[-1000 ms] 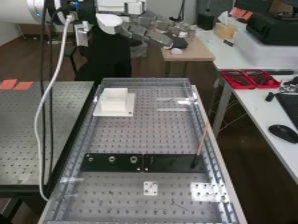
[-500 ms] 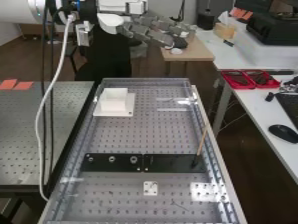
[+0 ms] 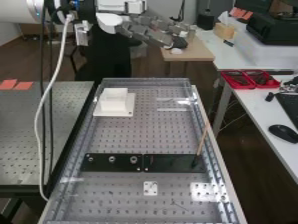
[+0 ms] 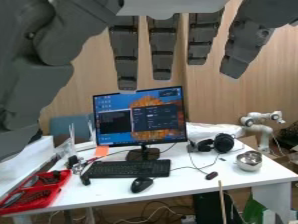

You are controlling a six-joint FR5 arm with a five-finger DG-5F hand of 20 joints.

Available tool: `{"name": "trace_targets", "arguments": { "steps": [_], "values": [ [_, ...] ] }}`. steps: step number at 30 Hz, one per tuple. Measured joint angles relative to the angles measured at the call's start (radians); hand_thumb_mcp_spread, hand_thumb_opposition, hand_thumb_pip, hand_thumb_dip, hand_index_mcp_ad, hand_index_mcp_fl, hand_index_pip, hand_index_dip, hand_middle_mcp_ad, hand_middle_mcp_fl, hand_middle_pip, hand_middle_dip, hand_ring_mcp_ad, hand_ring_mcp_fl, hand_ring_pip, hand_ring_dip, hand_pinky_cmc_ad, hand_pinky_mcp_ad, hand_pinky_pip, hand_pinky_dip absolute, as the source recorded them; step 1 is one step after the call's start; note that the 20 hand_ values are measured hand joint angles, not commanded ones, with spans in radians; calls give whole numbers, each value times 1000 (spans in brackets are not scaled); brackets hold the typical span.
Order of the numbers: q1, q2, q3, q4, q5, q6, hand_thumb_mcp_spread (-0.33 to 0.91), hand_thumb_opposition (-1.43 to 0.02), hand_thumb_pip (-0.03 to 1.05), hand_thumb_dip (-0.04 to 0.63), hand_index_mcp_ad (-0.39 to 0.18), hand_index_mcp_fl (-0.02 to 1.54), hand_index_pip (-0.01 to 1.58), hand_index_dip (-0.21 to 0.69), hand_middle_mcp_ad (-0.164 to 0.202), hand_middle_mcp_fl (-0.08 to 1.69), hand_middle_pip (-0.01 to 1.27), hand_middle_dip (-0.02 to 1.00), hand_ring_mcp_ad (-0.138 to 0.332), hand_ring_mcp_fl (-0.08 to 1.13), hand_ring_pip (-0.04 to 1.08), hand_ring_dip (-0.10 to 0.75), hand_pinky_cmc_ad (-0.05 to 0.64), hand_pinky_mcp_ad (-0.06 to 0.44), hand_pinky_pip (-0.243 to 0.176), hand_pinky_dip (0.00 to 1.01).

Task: Grab the drill bit and place it in the clear container

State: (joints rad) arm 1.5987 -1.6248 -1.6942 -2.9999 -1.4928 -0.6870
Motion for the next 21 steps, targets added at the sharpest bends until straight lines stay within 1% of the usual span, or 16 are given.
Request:
{"name": "trace_targets", "arguments": {
  "steps": [3,6,21],
  "values": [
    [0,1,1,-1,-2,-2,344,-670,195,59,-82,424,56,314,82,176,129,202,175,14,113,54,480,314,-89,152],
    [1,2,1,-2,-4,-4,340,-670,195,59,-70,428,56,314,86,180,129,202,173,14,113,54,480,314,-89,152],
    [2,1,2,-3,-3,-4,340,-668,195,59,-70,424,56,314,84,183,129,202,176,14,113,54,476,314,-89,152]
  ]
}}
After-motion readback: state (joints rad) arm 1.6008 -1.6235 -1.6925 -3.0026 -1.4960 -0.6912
